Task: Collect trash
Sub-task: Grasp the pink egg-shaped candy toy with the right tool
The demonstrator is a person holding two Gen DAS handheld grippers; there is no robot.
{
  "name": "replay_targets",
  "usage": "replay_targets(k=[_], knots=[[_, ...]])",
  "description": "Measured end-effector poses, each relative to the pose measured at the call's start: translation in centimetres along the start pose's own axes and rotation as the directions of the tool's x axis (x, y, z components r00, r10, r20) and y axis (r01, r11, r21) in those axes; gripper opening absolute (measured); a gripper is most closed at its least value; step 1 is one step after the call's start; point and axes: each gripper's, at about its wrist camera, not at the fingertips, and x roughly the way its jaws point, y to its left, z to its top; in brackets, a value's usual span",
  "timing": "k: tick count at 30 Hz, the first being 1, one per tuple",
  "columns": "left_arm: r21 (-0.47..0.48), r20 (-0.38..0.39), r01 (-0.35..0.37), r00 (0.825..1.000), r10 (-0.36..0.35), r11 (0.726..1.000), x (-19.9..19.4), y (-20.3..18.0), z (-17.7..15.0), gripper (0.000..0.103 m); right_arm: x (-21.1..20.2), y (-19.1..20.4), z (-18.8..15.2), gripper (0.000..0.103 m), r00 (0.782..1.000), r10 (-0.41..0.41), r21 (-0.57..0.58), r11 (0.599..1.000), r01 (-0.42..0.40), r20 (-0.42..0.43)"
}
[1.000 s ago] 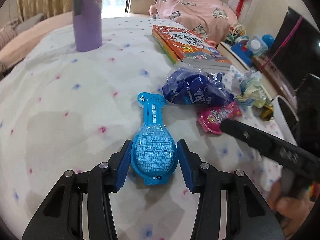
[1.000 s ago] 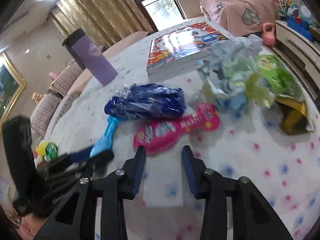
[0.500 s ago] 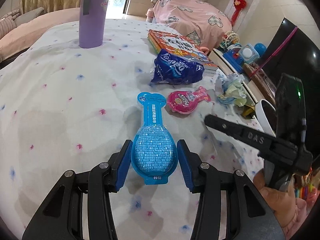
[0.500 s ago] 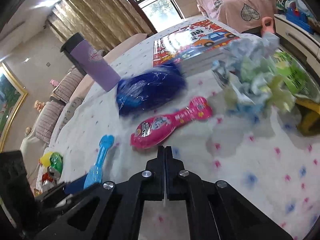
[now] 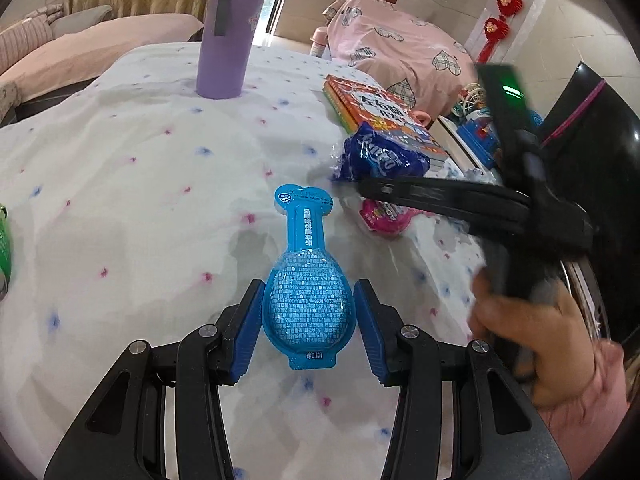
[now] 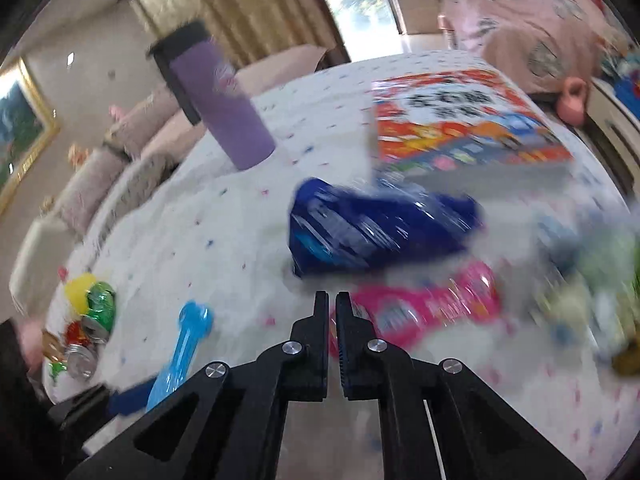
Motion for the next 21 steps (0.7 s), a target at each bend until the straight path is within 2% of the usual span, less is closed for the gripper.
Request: replay_targets(k=[1, 3, 4, 8, 12, 13, 15, 16, 17, 18, 19, 20, 21], knots=[[0.001, -0.001, 0.002, 1.000, -0.002, 1.000, -0.1, -0.1, -0.2, 0.045, 0.6, 0.3, 0.2, 0.008, 1.000, -0.017, -0.019, 1.000, 0.017, -0.017], [0.005, -0.002, 0.011, 1.000, -0.011, 1.000, -0.2, -0.2, -0.3, 0.045, 2.4, 0.5, 0.4, 0.007, 0.994, -0.038, -0.054, 0.998, 0.032, -0.105], [0.005, -0.003, 0.015, 1.000, -0.015, 1.000, -0.2, -0.3, -0.4, 0.045, 2.4, 0.2, -0.2, 0.004, 0.991, -0.048, -0.069, 0.997, 0.040, -0.127], [0.003, -0.009, 0.041, 0.999, -0.041, 0.999, 0.0, -0.6, -0.4, 0.045, -0.1, -0.6, -3.1, 0.003, 0.983, -0.082, -0.116, 0.991, 0.064, -0.162], [0.008, -0.009, 0.061, 0.998, -0.061, 0.998, 0.0, -1.1, -0.7, 0.045, -3.5, -3.2, -6.4, 0.004, 0.984, -0.093, -0.055, 0.995, 0.086, -0.151], [0.008, -0.010, 0.064, 0.998, -0.064, 0.998, 0.0, -1.1, -0.8, 0.045, -4.1, -3.6, -6.6, 0.008, 0.987, -0.086, -0.037, 0.996, 0.082, -0.137], [0.007, -0.012, 0.067, 0.998, -0.067, 0.998, -0.2, -1.2, -1.0, 0.045, -6.5, -4.2, -7.4, 0.011, 0.999, -0.014, 0.010, 1.000, 0.014, -0.044], [0.006, -0.014, 0.067, 0.998, -0.067, 0.998, -0.2, -1.2, -1.0, 0.045, -7.4, -4.2, -7.6, 0.017, 1.000, -0.011, 0.024, 1.000, 0.011, 0.001], [0.004, -0.016, 0.070, 0.997, -0.070, 0.998, -0.2, -1.2, -1.1, 0.045, -7.9, -4.2, -7.6, 0.039, 0.999, -0.027, 0.031, 0.999, 0.026, 0.038], [0.000, -0.018, 0.073, 0.997, -0.073, 0.997, -0.3, -1.2, -1.1, 0.045, -8.3, -4.2, -7.3, 0.068, 0.995, -0.056, 0.031, 0.998, 0.054, 0.083], [-0.001, -0.017, 0.073, 0.997, -0.073, 0.997, -0.4, -1.2, -1.1, 0.045, -8.5, -4.3, -7.2, 0.081, 0.992, -0.074, 0.032, 0.997, 0.071, 0.104], [-0.002, -0.015, 0.072, 0.997, -0.072, 0.997, -0.5, -1.2, -1.2, 0.045, -8.1, -4.5, -6.7, 0.087, 0.988, -0.101, 0.034, 0.995, 0.098, 0.121], [-0.004, -0.015, 0.071, 0.997, -0.071, 0.997, -0.5, -1.2, -1.2, 0.045, -7.5, -4.5, -6.5, 0.087, 0.988, -0.106, 0.033, 0.994, 0.103, 0.115]])
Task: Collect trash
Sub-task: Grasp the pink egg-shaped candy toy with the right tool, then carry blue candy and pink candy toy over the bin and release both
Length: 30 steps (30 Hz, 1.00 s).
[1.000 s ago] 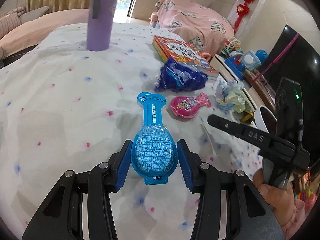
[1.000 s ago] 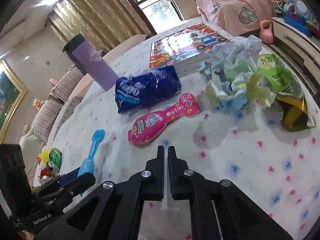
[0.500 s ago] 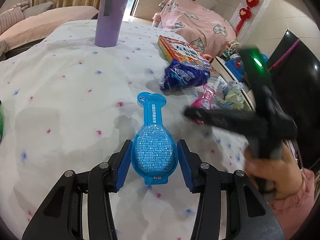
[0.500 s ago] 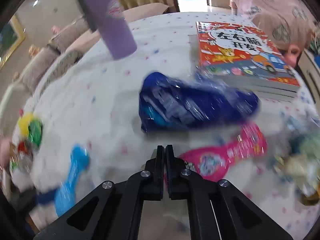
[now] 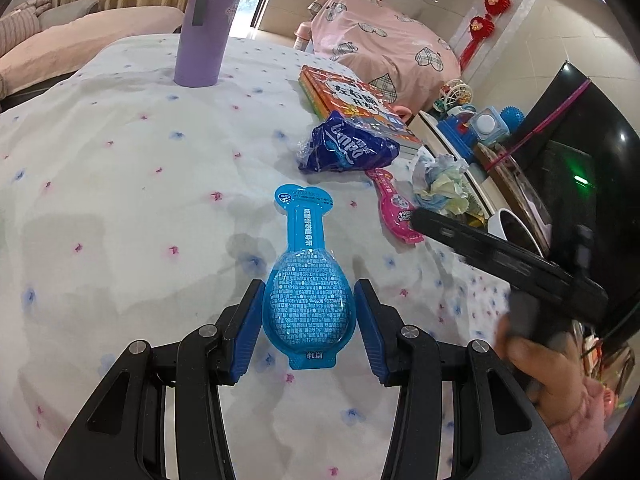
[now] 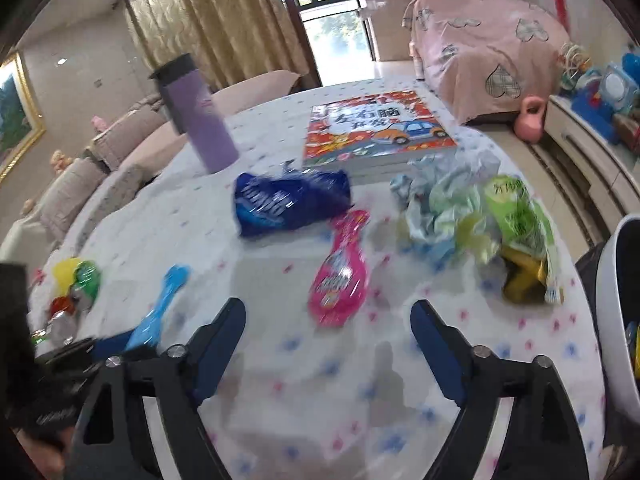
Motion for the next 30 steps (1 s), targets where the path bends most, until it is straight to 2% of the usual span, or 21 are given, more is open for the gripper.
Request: replay_targets(k=[5, 7, 9, 11, 17, 25, 30], knots=[[0.000, -0.002, 0.002, 1.000, -0.002, 1.000, -0.1, -0.5, -0.1, 0.045, 4.6, 0.0, 1.1, 0.083, 0.997, -0.044, -0.020, 0.999, 0.043, -0.060], [0.011, 0.002, 0.002, 1.000, -0.002, 1.000, -0.4, -1.0, -0.3, 0.045, 5.6, 0.6, 0.7, 0.076, 0.994, -0.087, -0.051, 0.995, 0.084, -0.070], [0.023, 0.001, 0.008, 1.000, -0.008, 1.000, -0.5, -1.6, -0.4, 0.045, 5.1, 0.7, 0.4, 0.042, 0.991, -0.117, -0.067, 0.991, 0.113, -0.058], [0.036, -0.002, 0.018, 1.000, -0.018, 0.999, -0.5, -2.4, -0.6, 0.045, 4.0, -0.2, -0.1, 0.042, 0.996, -0.066, -0.022, 0.998, 0.065, -0.063], [0.095, -0.024, 0.062, 0.998, -0.060, 0.994, 0.0, -5.7, -1.3, 0.045, -1.3, -1.9, -2.8, 0.041, 1.000, -0.005, 0.033, 0.999, 0.006, -0.016], [0.195, -0.072, 0.134, 0.990, -0.122, 0.972, 0.9, -11.9, -2.6, 0.045, -8.7, -5.8, -6.3, 0.041, 0.998, 0.029, 0.132, 0.991, -0.036, 0.061], [0.265, -0.090, 0.170, 0.984, -0.152, 0.949, 1.3, -16.1, -2.9, 0.045, -12.3, -8.0, -7.9, 0.041, 0.994, 0.010, 0.181, 0.983, -0.029, 0.105]])
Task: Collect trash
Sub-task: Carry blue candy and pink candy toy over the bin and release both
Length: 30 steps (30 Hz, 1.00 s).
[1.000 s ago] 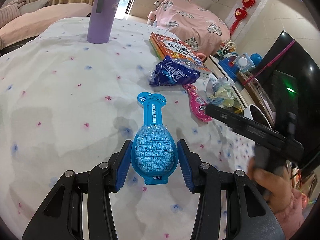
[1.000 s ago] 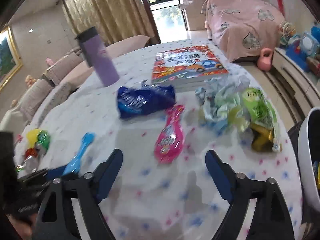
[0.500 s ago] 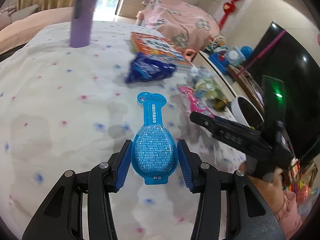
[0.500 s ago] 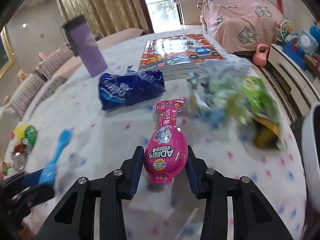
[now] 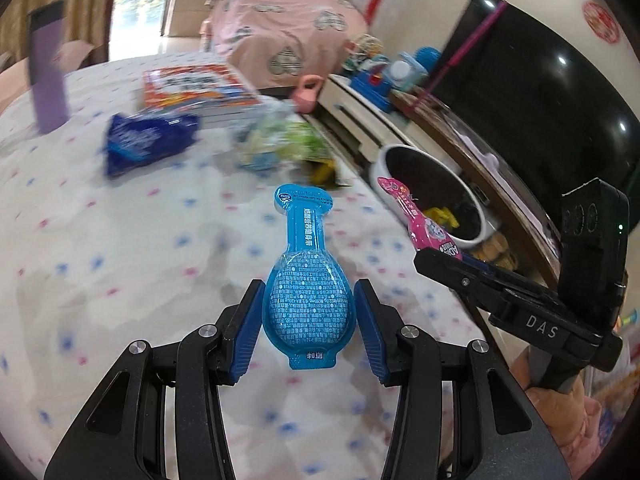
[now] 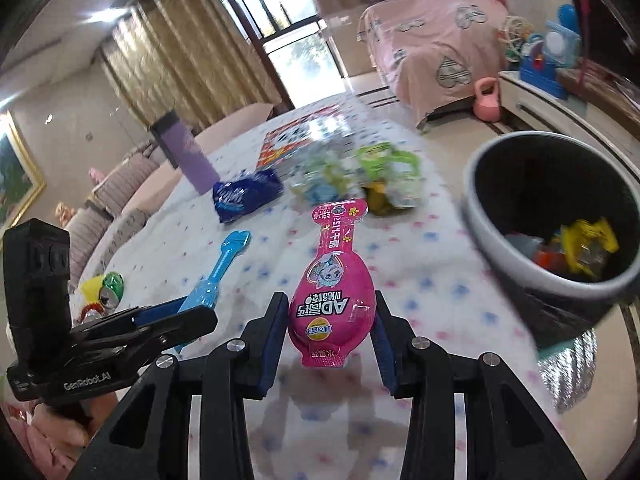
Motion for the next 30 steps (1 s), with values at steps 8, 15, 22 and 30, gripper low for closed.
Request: replay_targets(k=[8, 15, 22, 30], knots=[[0.096, -0.013, 0.036, 0.999, -0.035, 0.995, 1.9, -5.3, 1.5, 0.045, -3.8, -5.4, 0.6, 0.041, 0.996, -0.053, 0.084, 0.995, 0.047, 0.067], [0.150, -0.030, 0.048, 0.999, -0.044, 0.988, 3.9, -8.4, 2.8, 0.045, -5.8, -9.3, 1.0, 0.041, 0.990, -0.092, 0.134, 0.988, 0.077, 0.105], [0.200, -0.029, 0.047, 0.999, -0.042, 0.979, 5.7, -11.0, 4.7, 0.045, -6.1, -12.2, 2.0, 0.041, 0.987, -0.114, 0.166, 0.982, 0.094, 0.115], [0.240, -0.061, 0.052, 0.997, -0.038, 0.969, 9.2, -13.2, 6.9, 0.045, -5.6, -15.4, 3.9, 0.041, 0.987, -0.119, 0.205, 0.974, 0.096, 0.107]])
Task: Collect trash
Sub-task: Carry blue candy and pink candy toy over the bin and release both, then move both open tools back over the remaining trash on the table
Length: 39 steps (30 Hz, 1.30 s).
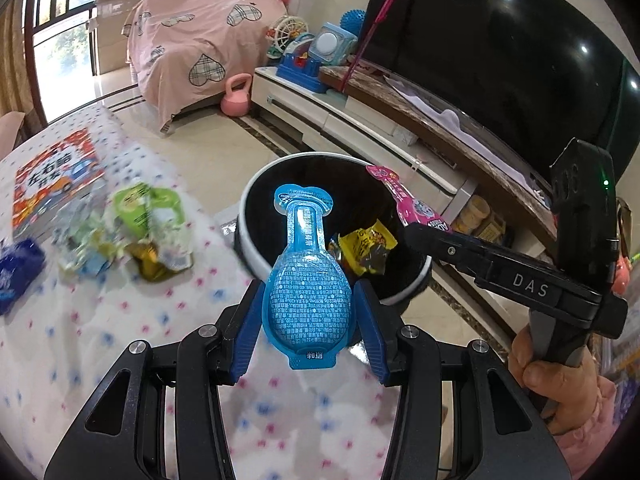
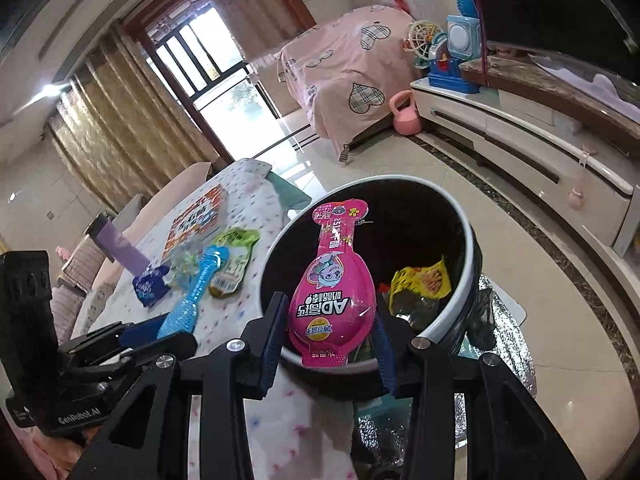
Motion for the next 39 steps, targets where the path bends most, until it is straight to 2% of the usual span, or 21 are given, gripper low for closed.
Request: replay_targets(k=[9, 20, 21, 23, 24, 25, 27, 28, 32, 36, 39], knots=[[0.016, -0.026, -0.001, 1.000, 0.001, 1.000, 3.0, -0.7, 2.2, 0.045, 1.7, -1.7, 2.0, 0.041, 0.999, -0.032, -0.001, 1.000, 0.032, -0.024], [0.008, -0.061, -0.012, 0.998, 0.013, 1.000, 5.6, -0.3, 3.0, 0.046, 3.3, -2.8, 3.2, 0.042, 0.997, -0.055, -0.012, 0.998, 0.055, -0.052], [0.003, -0.065, -0.014, 0.998, 0.015, 1.000, 5.7, -0.2, 3.0, 0.047, 3.5, -2.8, 3.2, 0.043, 0.997, -0.058, -0.013, 0.998, 0.058, -0.054], [-0.016, -0.072, -0.012, 0.997, 0.011, 1.000, 5.8, 0.1, 3.1, 0.057, 3.8, -2.9, 3.3, 0.044, 0.996, -0.065, -0.010, 0.998, 0.064, -0.060], [-0.021, -0.068, -0.012, 0.998, 0.010, 1.000, 5.7, 0.2, 3.1, 0.064, 3.8, -3.0, 3.4, 0.046, 0.996, -0.073, -0.010, 0.997, 0.072, -0.057], [-0.024, -0.057, -0.012, 0.998, 0.011, 1.000, 5.4, 0.3, 3.0, 0.066, 3.8, -3.1, 3.4, 0.048, 0.996, -0.074, -0.007, 0.997, 0.074, -0.057], [-0.023, -0.047, -0.015, 0.999, 0.014, 1.000, 4.9, 0.5, 2.9, 0.066, 3.5, -3.3, 3.4, 0.063, 0.997, -0.056, 0.010, 0.998, 0.057, -0.048], [-0.022, -0.042, -0.017, 0.999, 0.016, 1.000, 4.6, 0.5, 2.7, 0.066, 3.4, -3.3, 3.3, 0.066, 0.998, -0.055, 0.015, 0.998, 0.056, -0.042], [-0.037, -0.020, -0.022, 1.000, 0.022, 0.999, 2.9, 1.4, 1.5, 0.066, 2.4, -3.0, 2.8, 0.068, 0.999, -0.039, 0.036, 0.999, 0.039, -0.016], [-0.080, -0.018, -0.029, 0.999, 0.028, 0.996, 1.2, 3.1, -0.4, 0.066, 1.7, -1.8, 2.1, 0.083, 1.000, -0.013, 0.041, 0.999, 0.013, 0.010], [-0.115, -0.017, -0.048, 0.999, 0.046, 0.992, 0.0, 4.6, -2.1, 0.067, 1.5, -0.4, 1.4, 0.089, 1.000, 0.013, 0.042, 0.999, -0.014, 0.017]])
